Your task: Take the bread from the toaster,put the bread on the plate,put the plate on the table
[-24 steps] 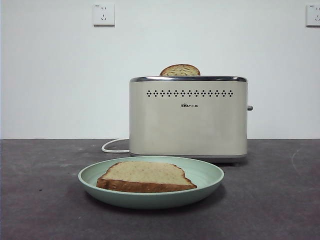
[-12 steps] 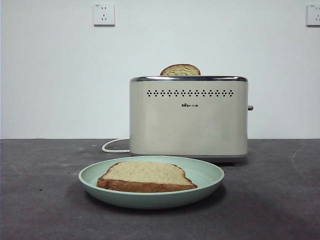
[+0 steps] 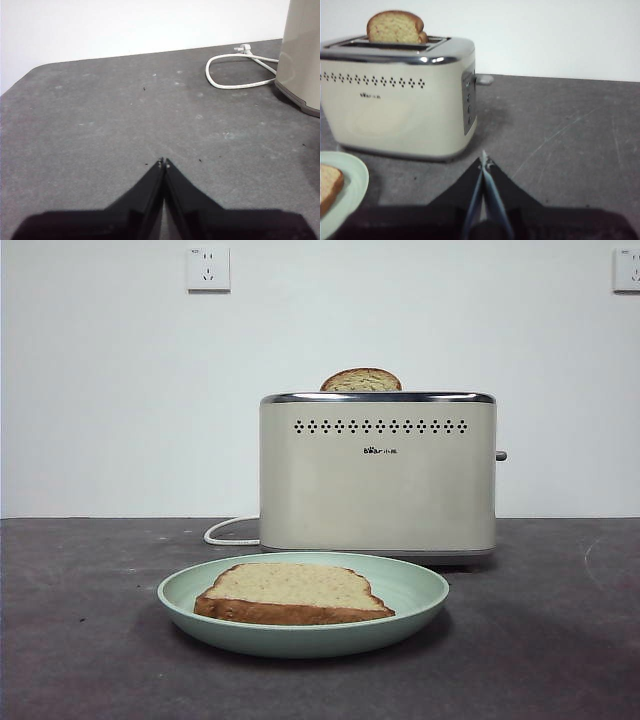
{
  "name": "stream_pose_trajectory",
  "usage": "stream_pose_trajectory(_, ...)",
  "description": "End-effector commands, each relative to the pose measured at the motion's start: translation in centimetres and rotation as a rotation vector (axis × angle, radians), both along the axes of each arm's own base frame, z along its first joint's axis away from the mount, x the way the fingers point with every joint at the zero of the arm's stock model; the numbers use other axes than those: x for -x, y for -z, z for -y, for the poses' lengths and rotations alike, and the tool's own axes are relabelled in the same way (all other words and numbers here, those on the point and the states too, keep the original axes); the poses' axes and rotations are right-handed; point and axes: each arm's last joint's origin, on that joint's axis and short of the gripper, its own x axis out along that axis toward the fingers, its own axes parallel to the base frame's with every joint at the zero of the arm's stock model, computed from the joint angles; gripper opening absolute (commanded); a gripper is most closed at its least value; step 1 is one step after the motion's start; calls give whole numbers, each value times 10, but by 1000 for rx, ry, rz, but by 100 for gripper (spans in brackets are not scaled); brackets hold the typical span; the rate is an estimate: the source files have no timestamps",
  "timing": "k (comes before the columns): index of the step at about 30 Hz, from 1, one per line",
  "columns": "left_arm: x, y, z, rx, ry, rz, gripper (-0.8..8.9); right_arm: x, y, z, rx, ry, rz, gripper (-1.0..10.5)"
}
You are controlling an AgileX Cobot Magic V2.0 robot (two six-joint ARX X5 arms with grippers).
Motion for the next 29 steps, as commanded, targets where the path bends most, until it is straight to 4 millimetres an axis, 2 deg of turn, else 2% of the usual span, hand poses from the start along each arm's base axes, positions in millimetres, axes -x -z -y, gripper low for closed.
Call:
stream_pose_trajectory(1,-1,3,0,6,-6,-5,-3,-1,12,0,-26,6,-15,2)
stream_pose_trajectory(8,-1,3,0,6,-6,-5,-3,-2,35,0,-72,13,-86,2)
stream_pose_trajectory(29,-1,3,0,6,-6,-5,-3,-2,35,0,-60,12,-85,2)
